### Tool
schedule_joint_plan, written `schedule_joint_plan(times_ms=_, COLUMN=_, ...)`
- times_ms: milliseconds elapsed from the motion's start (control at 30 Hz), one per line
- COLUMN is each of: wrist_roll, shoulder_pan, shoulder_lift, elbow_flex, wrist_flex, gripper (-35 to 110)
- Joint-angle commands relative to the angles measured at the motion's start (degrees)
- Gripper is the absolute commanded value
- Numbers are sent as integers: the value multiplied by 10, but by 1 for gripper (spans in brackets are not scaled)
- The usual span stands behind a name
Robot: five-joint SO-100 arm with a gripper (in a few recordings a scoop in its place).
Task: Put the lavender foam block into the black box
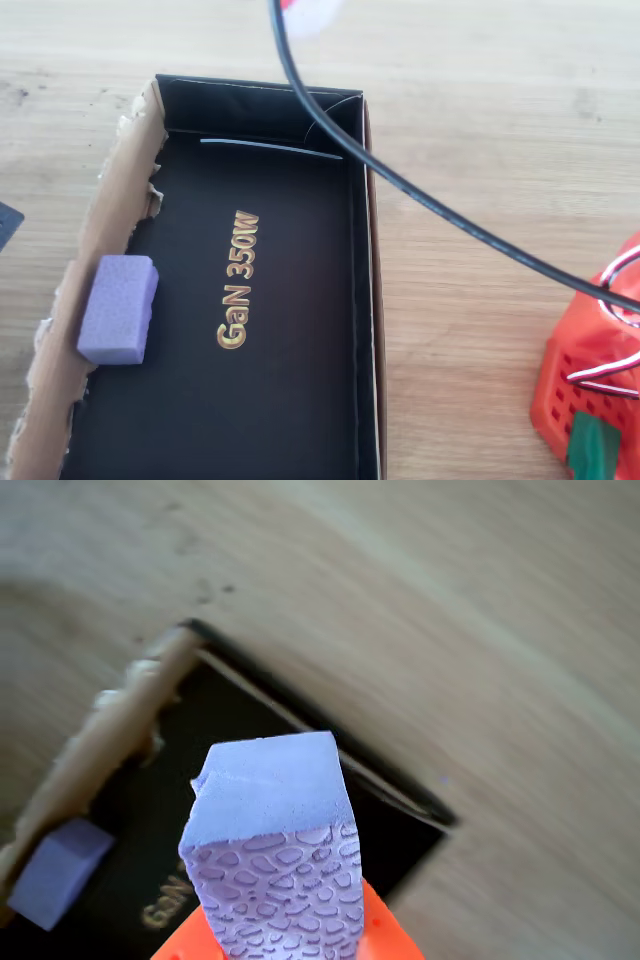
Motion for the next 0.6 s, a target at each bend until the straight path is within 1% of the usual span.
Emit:
schedule_joint_plan(times_ms=0, wrist_roll=-4, shoulder_pan=-38, shoulder_lift=-18, elbow_flex=-76, wrist_flex=3, gripper=0)
schedule_joint_plan(times_ms=133, wrist_roll=-26, shoulder_pan=-63, shoulder_lift=-52, elbow_flex=-129, wrist_flex=3, gripper=0)
schedule_joint_plan(times_ms=467, wrist_roll=-71, shoulder_pan=-54, shoulder_lift=-49, elbow_flex=-131, wrist_flex=3, gripper=1)
schedule_joint_plan(times_ms=500, wrist_roll=-73, shoulder_pan=-53, shoulder_lift=-48, elbow_flex=-130, wrist_flex=3, gripper=2)
schedule_joint_plan(times_ms=533, wrist_roll=-76, shoulder_pan=-51, shoulder_lift=-47, elbow_flex=-127, wrist_flex=3, gripper=8)
schedule_joint_plan(times_ms=567, wrist_roll=-84, shoulder_pan=-49, shoulder_lift=-46, elbow_flex=-128, wrist_flex=3, gripper=18)
